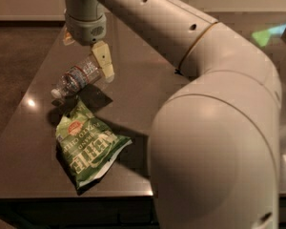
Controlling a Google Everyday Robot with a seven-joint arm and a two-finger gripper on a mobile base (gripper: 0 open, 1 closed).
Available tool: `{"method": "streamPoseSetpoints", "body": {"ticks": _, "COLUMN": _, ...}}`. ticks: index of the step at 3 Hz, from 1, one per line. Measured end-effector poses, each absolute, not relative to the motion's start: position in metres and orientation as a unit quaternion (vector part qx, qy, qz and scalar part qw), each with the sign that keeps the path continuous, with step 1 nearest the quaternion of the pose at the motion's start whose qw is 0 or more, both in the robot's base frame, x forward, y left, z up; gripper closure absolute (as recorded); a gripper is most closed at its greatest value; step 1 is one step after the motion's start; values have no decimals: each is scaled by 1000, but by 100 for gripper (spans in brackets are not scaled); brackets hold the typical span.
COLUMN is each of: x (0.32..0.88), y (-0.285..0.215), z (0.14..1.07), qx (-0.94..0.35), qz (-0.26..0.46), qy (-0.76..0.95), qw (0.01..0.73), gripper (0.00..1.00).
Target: Place water bottle upright
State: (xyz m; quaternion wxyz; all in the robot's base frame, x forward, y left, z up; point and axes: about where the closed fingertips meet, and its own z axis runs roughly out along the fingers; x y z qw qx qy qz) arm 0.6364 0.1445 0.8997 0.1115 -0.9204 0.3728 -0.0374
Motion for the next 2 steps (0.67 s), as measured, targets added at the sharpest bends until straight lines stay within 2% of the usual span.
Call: {"method": "streamPoseSetpoints", "body": {"ticks": 2, "x": 644, "y": 177, "z": 866, "qx": -938, "qz": -43, "qy": 339, "qw": 61, "gripper": 0}}
